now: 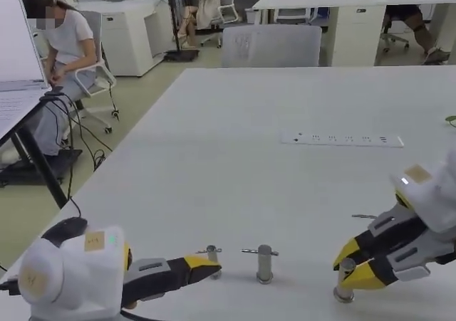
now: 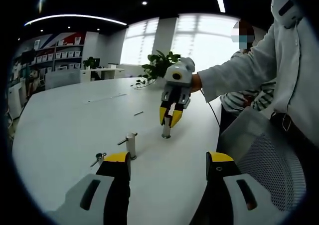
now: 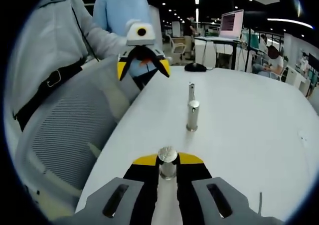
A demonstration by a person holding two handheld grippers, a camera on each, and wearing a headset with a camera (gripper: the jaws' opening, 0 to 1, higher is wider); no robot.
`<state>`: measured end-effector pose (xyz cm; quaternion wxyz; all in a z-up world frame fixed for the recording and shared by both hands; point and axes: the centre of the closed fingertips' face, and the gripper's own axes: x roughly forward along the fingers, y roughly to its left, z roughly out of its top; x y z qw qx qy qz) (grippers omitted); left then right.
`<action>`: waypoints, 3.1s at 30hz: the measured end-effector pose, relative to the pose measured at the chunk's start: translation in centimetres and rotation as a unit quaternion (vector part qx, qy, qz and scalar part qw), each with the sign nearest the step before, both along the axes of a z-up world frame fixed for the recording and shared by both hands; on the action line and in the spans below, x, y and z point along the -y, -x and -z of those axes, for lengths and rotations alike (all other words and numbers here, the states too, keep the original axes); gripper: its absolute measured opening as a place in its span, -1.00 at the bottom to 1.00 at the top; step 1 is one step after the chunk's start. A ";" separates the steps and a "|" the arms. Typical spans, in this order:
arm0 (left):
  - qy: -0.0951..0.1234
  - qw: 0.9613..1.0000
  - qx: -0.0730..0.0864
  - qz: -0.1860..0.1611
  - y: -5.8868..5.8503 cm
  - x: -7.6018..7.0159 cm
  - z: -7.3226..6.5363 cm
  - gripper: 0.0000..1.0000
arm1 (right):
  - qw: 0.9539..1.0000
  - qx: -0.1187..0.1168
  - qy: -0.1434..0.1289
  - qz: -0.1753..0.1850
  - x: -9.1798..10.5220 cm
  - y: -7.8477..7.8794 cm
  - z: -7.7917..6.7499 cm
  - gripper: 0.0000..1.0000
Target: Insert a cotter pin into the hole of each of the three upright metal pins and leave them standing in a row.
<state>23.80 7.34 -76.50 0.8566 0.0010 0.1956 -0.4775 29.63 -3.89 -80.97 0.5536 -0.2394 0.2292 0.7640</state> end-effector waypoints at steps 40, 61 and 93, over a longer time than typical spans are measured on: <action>-0.019 1.000 -0.018 -0.007 0.2 -0.6 0.4 0.21 | 0.998 -0.014 -0.011 -0.052 0.4 1.2 1.3 -0.71; -0.010 1.000 -0.012 -0.002 0.3 0.1 0.2 0.21 | 0.999 -0.025 0.024 -0.014 3.3 0.5 0.6 -0.57; 0.000 1.000 -0.013 -0.001 0.1 0.3 0.5 0.21 | 0.984 -0.008 0.099 0.147 8.2 -8.6 1.5 -0.26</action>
